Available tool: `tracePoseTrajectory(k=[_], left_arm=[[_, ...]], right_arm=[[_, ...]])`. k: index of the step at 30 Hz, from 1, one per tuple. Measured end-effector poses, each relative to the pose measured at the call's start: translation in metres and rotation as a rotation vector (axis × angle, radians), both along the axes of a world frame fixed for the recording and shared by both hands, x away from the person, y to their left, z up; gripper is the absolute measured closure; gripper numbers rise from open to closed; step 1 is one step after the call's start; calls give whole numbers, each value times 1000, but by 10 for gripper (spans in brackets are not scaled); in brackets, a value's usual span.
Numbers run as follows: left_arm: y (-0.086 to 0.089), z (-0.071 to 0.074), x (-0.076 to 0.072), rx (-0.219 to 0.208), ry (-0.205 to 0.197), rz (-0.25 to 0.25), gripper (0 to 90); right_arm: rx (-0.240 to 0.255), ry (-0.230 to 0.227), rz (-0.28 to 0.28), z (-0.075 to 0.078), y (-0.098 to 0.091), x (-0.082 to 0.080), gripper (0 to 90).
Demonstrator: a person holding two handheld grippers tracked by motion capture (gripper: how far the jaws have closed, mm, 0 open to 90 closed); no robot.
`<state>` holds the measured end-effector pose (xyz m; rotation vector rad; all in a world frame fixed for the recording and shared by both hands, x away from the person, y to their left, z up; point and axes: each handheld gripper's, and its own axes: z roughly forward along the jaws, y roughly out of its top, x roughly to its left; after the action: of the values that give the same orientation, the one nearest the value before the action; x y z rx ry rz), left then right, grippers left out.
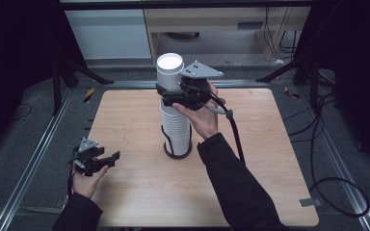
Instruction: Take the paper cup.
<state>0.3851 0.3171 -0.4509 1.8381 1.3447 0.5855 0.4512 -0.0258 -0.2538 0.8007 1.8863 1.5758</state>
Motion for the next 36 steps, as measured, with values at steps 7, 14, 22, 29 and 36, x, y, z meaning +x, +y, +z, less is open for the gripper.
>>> tracePoseTrajectory(k=[7,14,22,29,36], left_arm=[[0,0,0,-2,1,-1,299],[0,0,0,-3,0,-3,300],[0,0,0,-5,1,-14,300],[-1,0,0,1,3,-23,302],[-3,0,0,-1,4,-31,303]], right_arm=[[5,-19,11,15,-1,-1,165],[6,-46,9,28,-7,-4,171],[7,-85,2,45,-22,-11,173],[-20,-101,-16,54,-51,-18,173],[-46,-98,-49,46,-85,-27,173]])
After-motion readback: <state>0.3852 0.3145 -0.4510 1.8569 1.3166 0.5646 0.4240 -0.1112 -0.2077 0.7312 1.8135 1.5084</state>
